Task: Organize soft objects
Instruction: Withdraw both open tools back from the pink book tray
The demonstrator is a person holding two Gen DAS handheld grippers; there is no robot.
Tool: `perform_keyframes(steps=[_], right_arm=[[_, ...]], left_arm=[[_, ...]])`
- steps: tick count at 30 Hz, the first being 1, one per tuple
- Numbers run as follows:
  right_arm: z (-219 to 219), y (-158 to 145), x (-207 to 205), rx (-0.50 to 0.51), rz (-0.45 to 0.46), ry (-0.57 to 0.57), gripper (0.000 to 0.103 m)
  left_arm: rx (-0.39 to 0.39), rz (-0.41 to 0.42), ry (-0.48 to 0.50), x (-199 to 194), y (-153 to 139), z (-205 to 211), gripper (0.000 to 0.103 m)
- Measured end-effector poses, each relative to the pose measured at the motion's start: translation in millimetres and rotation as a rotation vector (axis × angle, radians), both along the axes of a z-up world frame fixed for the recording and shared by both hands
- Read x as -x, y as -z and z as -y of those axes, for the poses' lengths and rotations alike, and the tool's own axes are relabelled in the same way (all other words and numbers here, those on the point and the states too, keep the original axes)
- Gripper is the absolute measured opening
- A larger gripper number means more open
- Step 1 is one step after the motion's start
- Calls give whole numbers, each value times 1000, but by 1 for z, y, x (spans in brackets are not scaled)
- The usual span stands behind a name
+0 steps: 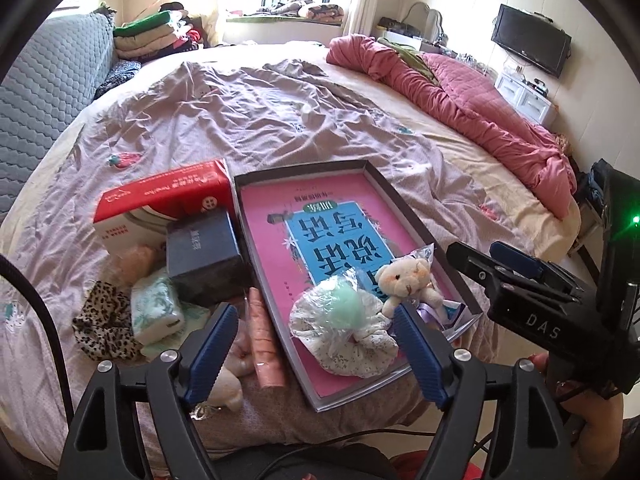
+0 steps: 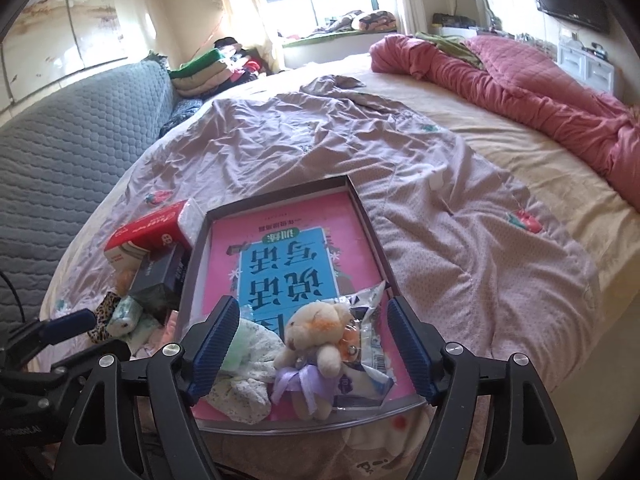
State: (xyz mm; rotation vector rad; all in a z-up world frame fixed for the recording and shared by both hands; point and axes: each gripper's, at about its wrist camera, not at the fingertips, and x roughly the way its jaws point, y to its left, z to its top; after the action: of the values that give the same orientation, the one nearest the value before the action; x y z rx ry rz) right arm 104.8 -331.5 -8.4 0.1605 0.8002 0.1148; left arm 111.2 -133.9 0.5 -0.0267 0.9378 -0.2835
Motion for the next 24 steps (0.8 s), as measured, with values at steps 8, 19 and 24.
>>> perform_keyframes(steps=[8,19,24], right_arm=[[-18,-27,7,23,48,-31,78],[-45,-52,17,10,77,-109,81],[-58,-59,23,10,85,-137,81]], left_arm=[[5,29,-35,7,-19,-20,80],[-4,44,-91,14,-37,-46,80],[-5,47,-111,18,-42,-58,80]])
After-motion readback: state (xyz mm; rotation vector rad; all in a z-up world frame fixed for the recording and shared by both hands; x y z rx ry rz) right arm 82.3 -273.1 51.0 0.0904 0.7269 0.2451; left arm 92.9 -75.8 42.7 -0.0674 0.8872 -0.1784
